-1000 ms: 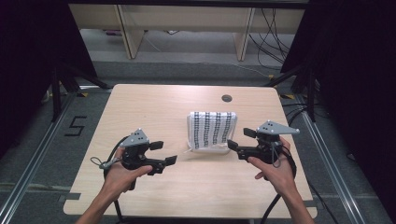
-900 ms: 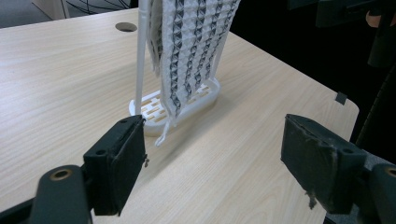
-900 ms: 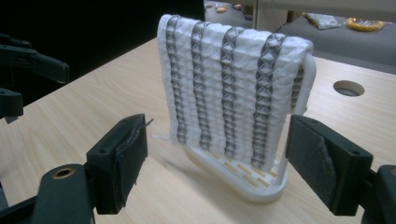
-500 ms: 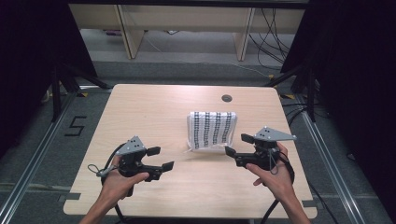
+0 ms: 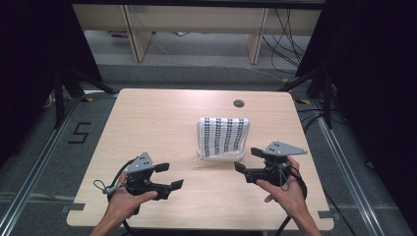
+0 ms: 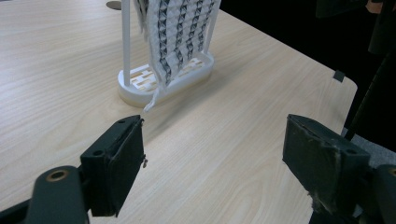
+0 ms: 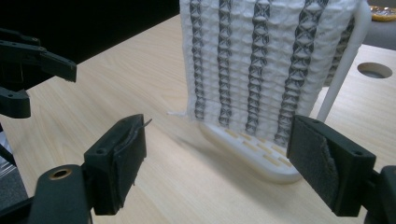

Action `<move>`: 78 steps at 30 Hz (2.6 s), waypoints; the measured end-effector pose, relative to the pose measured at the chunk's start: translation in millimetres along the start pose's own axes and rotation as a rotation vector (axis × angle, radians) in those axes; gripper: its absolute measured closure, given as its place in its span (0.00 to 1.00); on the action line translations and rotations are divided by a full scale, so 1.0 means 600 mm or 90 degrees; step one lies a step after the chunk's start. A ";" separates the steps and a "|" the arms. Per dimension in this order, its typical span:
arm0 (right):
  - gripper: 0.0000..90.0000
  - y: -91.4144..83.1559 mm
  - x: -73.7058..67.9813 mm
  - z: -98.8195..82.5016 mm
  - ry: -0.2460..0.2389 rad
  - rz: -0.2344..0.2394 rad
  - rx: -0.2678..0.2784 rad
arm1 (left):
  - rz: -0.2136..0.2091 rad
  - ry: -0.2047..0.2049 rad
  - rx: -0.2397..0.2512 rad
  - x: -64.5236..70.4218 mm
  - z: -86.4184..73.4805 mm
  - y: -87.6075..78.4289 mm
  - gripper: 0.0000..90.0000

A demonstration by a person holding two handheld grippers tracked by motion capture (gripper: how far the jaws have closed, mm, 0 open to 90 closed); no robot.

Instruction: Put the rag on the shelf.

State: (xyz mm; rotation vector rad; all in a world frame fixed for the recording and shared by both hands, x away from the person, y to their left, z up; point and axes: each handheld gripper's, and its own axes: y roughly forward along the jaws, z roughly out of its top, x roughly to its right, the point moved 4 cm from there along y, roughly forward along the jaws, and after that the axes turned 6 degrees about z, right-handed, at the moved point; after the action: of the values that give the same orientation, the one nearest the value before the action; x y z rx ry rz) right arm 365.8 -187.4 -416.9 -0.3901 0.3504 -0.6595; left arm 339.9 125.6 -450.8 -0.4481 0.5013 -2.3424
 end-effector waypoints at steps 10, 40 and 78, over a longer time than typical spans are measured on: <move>0.23 0.006 0.000 -0.025 0.012 0.007 -0.016 | 0.003 0.008 -0.010 0.005 -0.030 0.001 0.22; 0.20 0.010 -0.028 -0.110 0.018 0.039 -0.031 | 0.016 0.053 -0.046 0.022 -0.110 0.000 0.18; 0.19 0.031 -0.070 -0.182 -0.030 0.069 -0.123 | 0.011 0.098 -0.084 0.048 -0.144 0.018 0.18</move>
State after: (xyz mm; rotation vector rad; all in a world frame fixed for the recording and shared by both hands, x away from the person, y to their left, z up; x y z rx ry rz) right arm 297.2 -172.5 -512.1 -0.5655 0.3882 -0.5112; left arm 287.1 117.8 -525.6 -0.3237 0.7333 -2.3467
